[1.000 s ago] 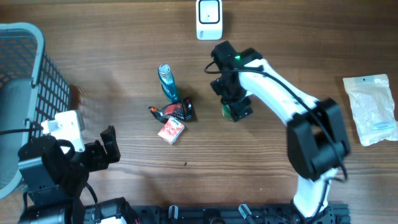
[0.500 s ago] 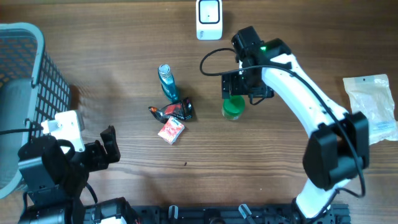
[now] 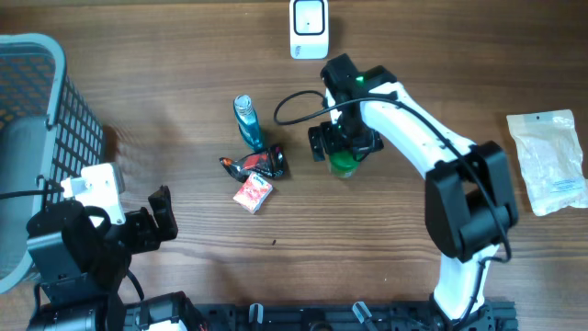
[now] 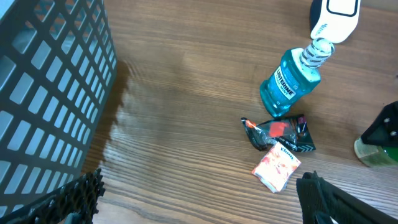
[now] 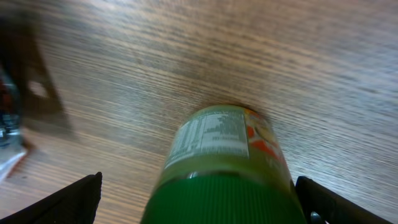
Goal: Scan the item barcode
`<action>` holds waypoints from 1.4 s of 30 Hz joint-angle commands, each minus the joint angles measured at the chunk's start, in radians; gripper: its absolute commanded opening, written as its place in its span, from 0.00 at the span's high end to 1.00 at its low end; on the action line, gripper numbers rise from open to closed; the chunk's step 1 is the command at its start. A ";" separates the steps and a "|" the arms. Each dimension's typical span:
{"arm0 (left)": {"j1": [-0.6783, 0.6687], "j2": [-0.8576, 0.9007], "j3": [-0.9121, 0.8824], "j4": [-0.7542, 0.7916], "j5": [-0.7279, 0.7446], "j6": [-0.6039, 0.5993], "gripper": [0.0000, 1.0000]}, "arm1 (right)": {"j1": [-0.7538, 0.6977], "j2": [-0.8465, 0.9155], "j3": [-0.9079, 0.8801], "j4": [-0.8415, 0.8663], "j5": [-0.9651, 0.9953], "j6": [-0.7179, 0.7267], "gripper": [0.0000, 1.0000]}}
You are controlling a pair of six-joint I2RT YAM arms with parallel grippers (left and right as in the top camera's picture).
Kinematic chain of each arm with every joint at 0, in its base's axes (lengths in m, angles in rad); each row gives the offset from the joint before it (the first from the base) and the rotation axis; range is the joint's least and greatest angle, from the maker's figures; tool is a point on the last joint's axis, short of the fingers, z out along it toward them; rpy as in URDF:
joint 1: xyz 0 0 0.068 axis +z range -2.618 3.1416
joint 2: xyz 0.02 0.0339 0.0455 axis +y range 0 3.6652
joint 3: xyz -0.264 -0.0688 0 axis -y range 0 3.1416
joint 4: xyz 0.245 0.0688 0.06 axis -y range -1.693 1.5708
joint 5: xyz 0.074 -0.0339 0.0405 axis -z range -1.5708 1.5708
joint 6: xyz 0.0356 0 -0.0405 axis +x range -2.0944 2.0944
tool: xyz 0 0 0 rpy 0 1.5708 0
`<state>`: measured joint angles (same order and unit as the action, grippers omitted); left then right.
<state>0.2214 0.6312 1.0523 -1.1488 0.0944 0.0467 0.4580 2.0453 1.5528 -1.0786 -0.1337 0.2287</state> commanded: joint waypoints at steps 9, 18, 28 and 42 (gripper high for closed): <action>-0.006 -0.002 0.000 0.003 0.005 -0.010 0.00 | 0.003 0.045 -0.023 -0.037 0.087 0.037 0.28; -0.006 -0.002 0.000 0.003 0.005 -0.010 0.00 | 0.003 0.044 -0.021 -0.096 -0.107 0.173 0.37; -0.006 -0.002 0.000 0.003 0.005 -0.010 0.00 | 0.003 0.044 0.083 -0.275 -0.527 0.081 0.44; -0.006 -0.002 0.000 0.003 0.005 -0.010 0.00 | 0.003 0.043 0.117 -0.429 -1.028 0.010 0.39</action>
<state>0.2214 0.6312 1.0523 -1.1488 0.0944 0.0467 0.4603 2.0777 1.6459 -1.4891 -1.0340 0.2726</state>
